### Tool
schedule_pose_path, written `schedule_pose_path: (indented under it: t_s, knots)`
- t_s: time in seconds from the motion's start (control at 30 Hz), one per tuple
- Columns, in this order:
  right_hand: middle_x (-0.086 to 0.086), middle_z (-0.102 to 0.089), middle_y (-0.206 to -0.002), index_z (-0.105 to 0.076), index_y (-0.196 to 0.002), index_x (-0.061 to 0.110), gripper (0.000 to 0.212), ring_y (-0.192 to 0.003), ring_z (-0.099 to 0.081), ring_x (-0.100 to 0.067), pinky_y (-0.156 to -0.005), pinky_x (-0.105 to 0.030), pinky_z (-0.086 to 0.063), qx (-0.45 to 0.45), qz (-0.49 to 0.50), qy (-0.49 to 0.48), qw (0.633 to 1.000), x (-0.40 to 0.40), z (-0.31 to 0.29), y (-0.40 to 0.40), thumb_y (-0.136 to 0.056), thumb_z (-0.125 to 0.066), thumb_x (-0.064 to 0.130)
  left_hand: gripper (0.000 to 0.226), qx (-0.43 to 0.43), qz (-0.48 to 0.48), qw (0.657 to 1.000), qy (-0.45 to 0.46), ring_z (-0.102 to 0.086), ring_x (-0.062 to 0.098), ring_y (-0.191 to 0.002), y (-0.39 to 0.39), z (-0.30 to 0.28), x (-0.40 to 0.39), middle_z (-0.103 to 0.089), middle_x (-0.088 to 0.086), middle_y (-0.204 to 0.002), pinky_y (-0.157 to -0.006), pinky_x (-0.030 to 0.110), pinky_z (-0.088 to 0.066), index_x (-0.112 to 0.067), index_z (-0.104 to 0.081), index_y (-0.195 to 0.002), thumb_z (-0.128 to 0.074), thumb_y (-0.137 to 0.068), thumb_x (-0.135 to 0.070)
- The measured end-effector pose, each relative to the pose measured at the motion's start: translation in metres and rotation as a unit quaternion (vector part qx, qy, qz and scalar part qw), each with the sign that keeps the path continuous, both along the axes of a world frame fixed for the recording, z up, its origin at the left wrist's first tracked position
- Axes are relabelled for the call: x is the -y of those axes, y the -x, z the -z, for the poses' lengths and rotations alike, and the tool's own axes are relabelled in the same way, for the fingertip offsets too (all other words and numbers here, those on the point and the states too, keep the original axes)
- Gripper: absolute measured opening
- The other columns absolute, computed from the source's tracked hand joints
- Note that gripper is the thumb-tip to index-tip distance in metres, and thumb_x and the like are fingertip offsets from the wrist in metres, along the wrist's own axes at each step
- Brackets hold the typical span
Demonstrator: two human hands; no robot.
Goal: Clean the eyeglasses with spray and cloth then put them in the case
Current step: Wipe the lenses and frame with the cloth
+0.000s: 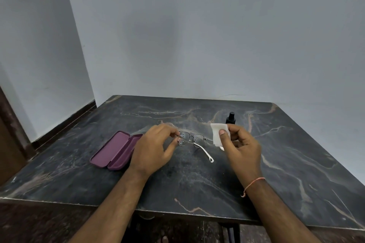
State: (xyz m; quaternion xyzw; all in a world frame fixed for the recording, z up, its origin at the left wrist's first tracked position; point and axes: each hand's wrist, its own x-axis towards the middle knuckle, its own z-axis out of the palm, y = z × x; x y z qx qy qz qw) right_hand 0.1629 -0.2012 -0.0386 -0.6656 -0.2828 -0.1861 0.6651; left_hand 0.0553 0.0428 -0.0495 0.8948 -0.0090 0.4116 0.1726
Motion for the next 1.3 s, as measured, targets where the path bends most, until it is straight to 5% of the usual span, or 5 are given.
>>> schedule_pose_path:
  t_s: [0.4, 0.6, 1.0, 1.1, 1.3]
  knots:
    - [0.004, -0.078, -0.092, -0.082, -0.108, 0.014, 0.011, -0.080, -0.072, -0.015, -0.070, -0.036, -0.060, 0.239, 0.144, 0.164, 0.946, 0.001, 0.000, -0.003, -0.097, -0.082, 0.017, 0.011, -0.007, 0.010, 1.000, -0.025, -0.058, 0.000, -0.102, -0.001, 0.001, 0.002, -0.065, -0.022, -0.114, -0.069, 0.019, -0.056, -0.036, -0.061, -0.111, -0.070, -0.105, -0.040]
    - [0.004, -0.079, -0.086, -0.086, -0.103, 0.023, 0.010, -0.075, -0.073, -0.019, -0.068, -0.040, -0.060, 0.260, 0.080, 0.269, 0.924, -0.025, -0.010, 0.002, -0.094, -0.083, 0.021, 0.012, -0.016, 0.026, 0.999, -0.011, -0.061, 0.001, -0.110, -0.004, 0.001, 0.000, -0.067, -0.021, -0.123, -0.077, 0.014, -0.052, -0.035, -0.062, -0.113, -0.069, -0.104, -0.036]
    - [0.013, -0.077, -0.093, -0.087, -0.111, 0.030, 0.018, -0.088, -0.069, -0.012, -0.079, -0.027, -0.054, 0.211, -0.013, 0.263, 0.941, -0.045, 0.009, 0.010, -0.096, -0.080, 0.023, 0.018, -0.018, 0.055, 0.998, 0.023, -0.064, -0.003, -0.110, -0.007, 0.005, 0.002, -0.068, -0.020, -0.122, -0.080, 0.006, -0.047, -0.035, -0.062, -0.116, -0.071, -0.103, -0.026]
    - [0.013, -0.077, -0.093, -0.088, -0.107, 0.029, 0.018, -0.087, -0.070, -0.014, -0.076, -0.038, -0.058, 0.180, -0.054, 0.247, 0.951, -0.041, 0.010, 0.009, -0.093, -0.078, 0.024, 0.012, -0.011, 0.051, 0.998, 0.043, -0.064, -0.002, -0.111, -0.007, 0.007, 0.001, -0.068, -0.021, -0.119, -0.080, 0.008, -0.047, -0.033, -0.066, -0.117, -0.067, -0.106, -0.031]
    - [0.011, -0.079, -0.090, -0.087, -0.104, 0.032, 0.022, -0.085, -0.067, -0.024, -0.073, -0.044, -0.058, 0.200, 0.025, 0.270, 0.942, -0.044, 0.011, 0.007, -0.093, -0.069, 0.033, 0.016, -0.014, 0.047, 0.998, 0.039, -0.064, -0.002, -0.109, -0.008, 0.007, 0.002, -0.069, -0.022, -0.115, -0.078, 0.009, -0.048, -0.029, -0.069, -0.121, -0.068, -0.105, -0.028]
